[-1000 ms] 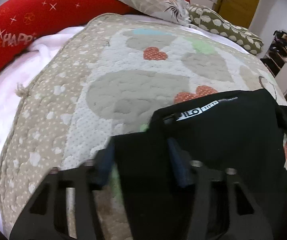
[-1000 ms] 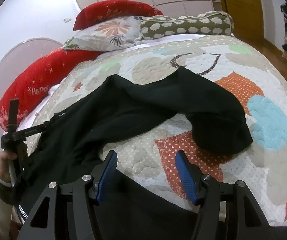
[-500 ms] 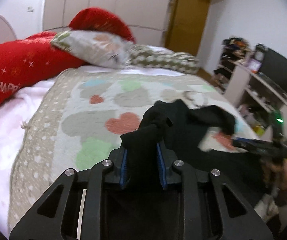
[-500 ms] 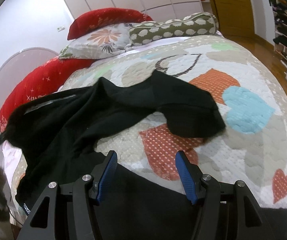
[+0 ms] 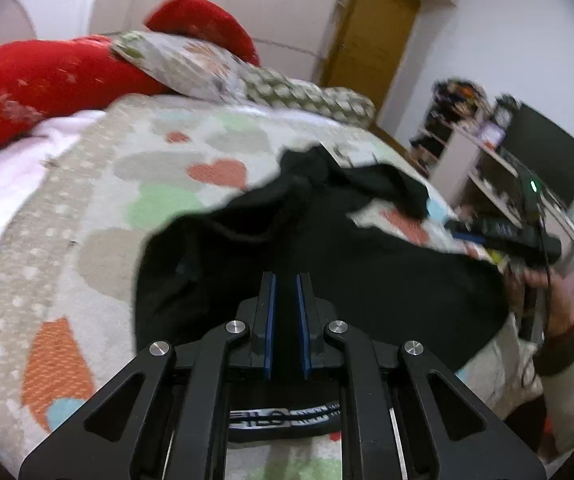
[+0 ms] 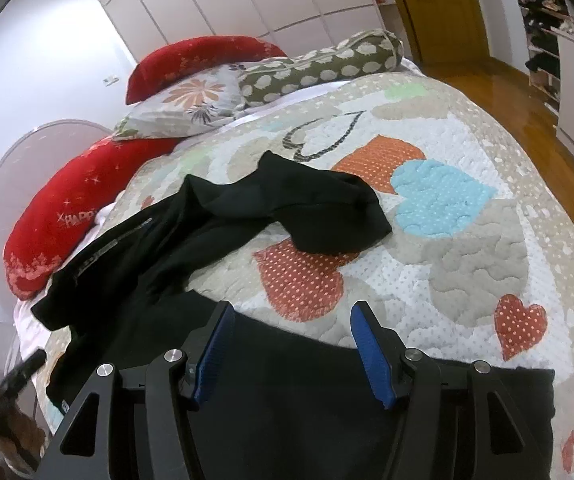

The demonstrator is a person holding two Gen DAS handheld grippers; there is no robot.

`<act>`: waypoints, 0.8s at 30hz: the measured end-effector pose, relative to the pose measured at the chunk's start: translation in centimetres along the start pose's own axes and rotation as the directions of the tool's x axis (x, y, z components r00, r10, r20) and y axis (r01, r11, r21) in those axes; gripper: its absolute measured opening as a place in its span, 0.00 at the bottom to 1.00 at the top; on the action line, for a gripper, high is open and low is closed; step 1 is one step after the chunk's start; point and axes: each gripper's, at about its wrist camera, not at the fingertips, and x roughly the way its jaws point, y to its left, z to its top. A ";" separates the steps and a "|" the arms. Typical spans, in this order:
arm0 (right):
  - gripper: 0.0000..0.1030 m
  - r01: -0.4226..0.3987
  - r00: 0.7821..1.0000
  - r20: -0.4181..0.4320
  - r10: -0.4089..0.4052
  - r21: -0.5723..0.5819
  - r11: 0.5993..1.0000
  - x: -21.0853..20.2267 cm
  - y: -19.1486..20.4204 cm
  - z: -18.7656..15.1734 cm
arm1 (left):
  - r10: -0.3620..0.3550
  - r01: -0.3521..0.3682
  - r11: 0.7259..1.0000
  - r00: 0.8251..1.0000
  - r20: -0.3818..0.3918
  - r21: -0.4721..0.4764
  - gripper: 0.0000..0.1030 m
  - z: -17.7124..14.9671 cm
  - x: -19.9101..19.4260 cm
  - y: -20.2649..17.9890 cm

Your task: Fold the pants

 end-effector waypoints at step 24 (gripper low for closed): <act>0.63 -0.014 0.999 -0.032 0.014 -0.005 1.000 0.2 0.9 -1.0 | 0.061 -0.049 0.982 0.996 -0.059 0.181 0.09 3.4 7.4 -3.9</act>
